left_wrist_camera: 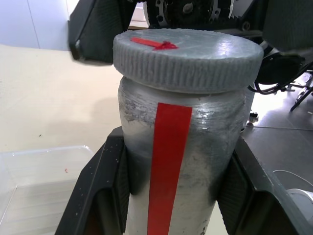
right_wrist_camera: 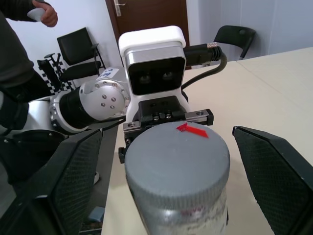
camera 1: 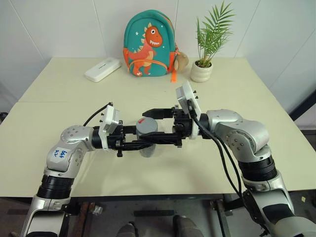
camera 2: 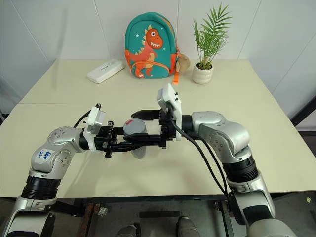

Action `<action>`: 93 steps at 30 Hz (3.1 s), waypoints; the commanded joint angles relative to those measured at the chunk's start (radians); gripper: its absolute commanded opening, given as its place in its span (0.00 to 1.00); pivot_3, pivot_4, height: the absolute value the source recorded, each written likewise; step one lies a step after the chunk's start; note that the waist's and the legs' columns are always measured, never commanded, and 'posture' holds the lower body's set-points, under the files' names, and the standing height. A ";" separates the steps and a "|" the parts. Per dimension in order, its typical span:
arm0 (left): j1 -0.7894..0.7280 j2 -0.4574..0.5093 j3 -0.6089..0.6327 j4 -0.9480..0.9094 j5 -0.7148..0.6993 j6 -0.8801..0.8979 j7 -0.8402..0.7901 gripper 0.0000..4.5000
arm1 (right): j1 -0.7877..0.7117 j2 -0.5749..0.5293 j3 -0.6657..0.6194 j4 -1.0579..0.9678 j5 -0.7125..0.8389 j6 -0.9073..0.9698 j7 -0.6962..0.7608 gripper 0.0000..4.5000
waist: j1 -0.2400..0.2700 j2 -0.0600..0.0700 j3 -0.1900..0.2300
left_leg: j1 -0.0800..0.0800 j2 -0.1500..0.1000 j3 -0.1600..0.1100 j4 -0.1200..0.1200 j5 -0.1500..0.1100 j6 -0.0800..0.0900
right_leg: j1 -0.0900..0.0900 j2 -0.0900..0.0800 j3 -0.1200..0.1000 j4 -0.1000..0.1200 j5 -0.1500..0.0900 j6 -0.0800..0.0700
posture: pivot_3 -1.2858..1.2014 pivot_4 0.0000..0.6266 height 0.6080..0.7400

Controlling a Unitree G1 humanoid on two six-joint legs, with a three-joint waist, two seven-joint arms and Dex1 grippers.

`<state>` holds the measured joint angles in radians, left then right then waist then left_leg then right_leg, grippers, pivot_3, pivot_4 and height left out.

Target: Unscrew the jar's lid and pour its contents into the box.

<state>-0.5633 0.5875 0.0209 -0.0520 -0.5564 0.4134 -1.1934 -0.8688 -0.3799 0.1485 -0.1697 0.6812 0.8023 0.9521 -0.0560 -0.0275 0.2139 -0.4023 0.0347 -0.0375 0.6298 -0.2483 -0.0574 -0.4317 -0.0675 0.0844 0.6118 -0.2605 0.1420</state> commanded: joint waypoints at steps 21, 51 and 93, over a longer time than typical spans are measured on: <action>-0.019 -0.007 0.013 -0.013 -0.019 -0.015 -0.001 0.42 | -0.046 0.064 -0.121 0.022 0.123 0.059 -0.058 0.56 | -0.001 0.000 0.000 | 0.000 0.000 0.000 0.000 0.000 0.000 | 0.000 0.000 0.000 0.000 0.000 0.000 | 0.52 0.24 1.00; -0.014 -0.002 0.014 -0.016 -0.025 -0.005 0.002 0.42 | 0.021 -0.046 -0.037 -0.106 0.053 0.020 -0.092 0.99 | 0.000 0.000 0.000 | -0.001 0.003 0.000 0.000 0.000 0.000 | -0.001 0.003 0.001 0.000 0.000 -0.001 | 0.52 0.24 1.00; -0.002 0.016 0.060 0.000 -0.038 -0.011 0.046 0.42 | 0.295 -0.185 -0.290 0.141 -0.165 -0.297 -0.273 0.58 | 0.000 0.000 0.000 | -0.001 0.003 0.002 -0.001 -0.001 0.001 | -0.001 0.003 0.001 -0.004 0.000 -0.001 | 0.52 0.24 1.00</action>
<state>-0.5530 0.5997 0.0422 -0.0333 -0.5821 0.4140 -1.1577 -0.6011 -0.5589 -0.1100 -0.0620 0.5799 0.6303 0.6897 -0.0557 -0.0273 0.2140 -0.4034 0.0376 -0.0353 0.6291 -0.2490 -0.0566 -0.4326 -0.0642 0.0864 0.6082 -0.2601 0.1412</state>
